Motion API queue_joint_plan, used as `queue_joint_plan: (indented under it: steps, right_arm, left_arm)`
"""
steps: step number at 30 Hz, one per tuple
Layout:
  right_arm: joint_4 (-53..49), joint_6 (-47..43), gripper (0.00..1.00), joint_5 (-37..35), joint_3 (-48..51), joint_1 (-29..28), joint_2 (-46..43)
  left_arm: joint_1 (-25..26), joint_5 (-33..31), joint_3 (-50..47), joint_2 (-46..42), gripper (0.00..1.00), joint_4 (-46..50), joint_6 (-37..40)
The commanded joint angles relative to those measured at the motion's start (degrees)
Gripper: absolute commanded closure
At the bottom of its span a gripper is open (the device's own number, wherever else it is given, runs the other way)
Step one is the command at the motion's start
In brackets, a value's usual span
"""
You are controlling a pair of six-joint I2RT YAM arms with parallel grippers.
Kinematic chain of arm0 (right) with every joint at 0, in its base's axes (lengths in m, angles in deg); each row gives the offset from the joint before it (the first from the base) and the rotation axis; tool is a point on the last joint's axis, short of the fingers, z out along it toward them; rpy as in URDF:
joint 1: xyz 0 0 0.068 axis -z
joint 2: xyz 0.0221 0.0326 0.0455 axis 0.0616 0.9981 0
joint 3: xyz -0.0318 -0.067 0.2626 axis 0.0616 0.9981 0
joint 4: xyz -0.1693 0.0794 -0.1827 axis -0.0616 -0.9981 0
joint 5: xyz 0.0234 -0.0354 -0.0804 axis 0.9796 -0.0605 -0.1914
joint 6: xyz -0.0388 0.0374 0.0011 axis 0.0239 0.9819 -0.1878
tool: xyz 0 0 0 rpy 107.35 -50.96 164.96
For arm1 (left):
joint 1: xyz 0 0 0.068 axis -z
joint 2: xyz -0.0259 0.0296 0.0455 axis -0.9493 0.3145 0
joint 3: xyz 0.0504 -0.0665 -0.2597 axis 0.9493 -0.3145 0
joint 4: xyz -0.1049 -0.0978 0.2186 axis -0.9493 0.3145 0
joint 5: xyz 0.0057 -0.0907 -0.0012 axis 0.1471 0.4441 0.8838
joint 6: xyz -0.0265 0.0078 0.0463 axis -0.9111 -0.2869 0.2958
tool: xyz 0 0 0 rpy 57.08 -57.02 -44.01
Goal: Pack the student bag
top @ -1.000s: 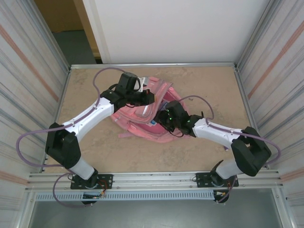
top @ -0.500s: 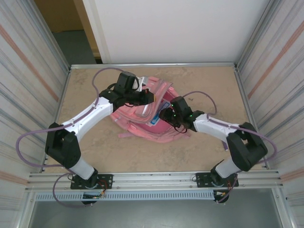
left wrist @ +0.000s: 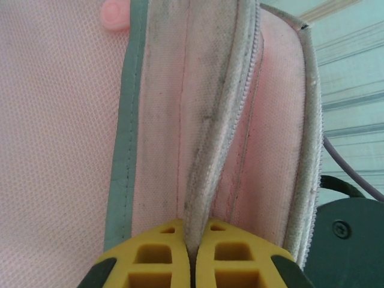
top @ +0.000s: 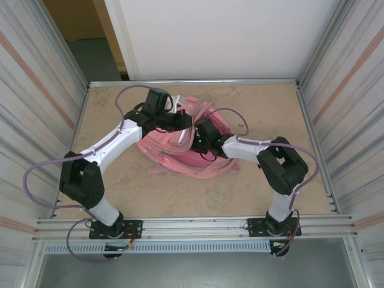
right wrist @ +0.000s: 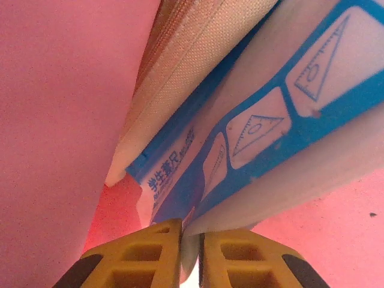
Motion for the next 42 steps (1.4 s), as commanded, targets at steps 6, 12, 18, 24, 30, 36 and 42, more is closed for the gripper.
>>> queue_joint_plan:
  steps: [6,12,18,24,30,36,42]
  right_arm:
    - [-3.07,-3.01,0.77,-0.49,0.32,0.72,-1.01]
    - [-5.18,-9.24,0.76,3.82,4.52,6.21,-5.43]
    - [-7.54,-13.39,0.64,7.72,9.22,8.73,-14.55]
    - [-23.94,-16.86,0.58,-6.35,12.46,9.25,-31.31]
    - [-32.0,-22.01,0.53,-9.69,13.95,9.35,-46.07]
    - [-30.03,-21.94,0.52,-5.02,11.07,3.24,-42.59]
    - [-29.62,-21.2,0.51,-10.77,6.07,-5.04,-31.02]
  left_arm:
    - [1.28,5.86,2.42,0.1,1.0,0.95,1.28]
    - [1.23,3.82,1.19,0.73,1.0,0.62,2.97]
    - [1.07,3.23,0.19,1.23,1.0,0.4,3.66]
    - [0.53,2.46,-1.25,0.17,0.81,-0.2,3.72]
    - [-0.58,-7.82,-13.44,-9.9,0.46,-10.08,-1.52]
    - [-1.43,-18.48,-11.16,-9.6,0.41,6.68,1.19]
    - [-5.68,-23.87,-19.97,-13.1,0.4,9.2,-1.65]
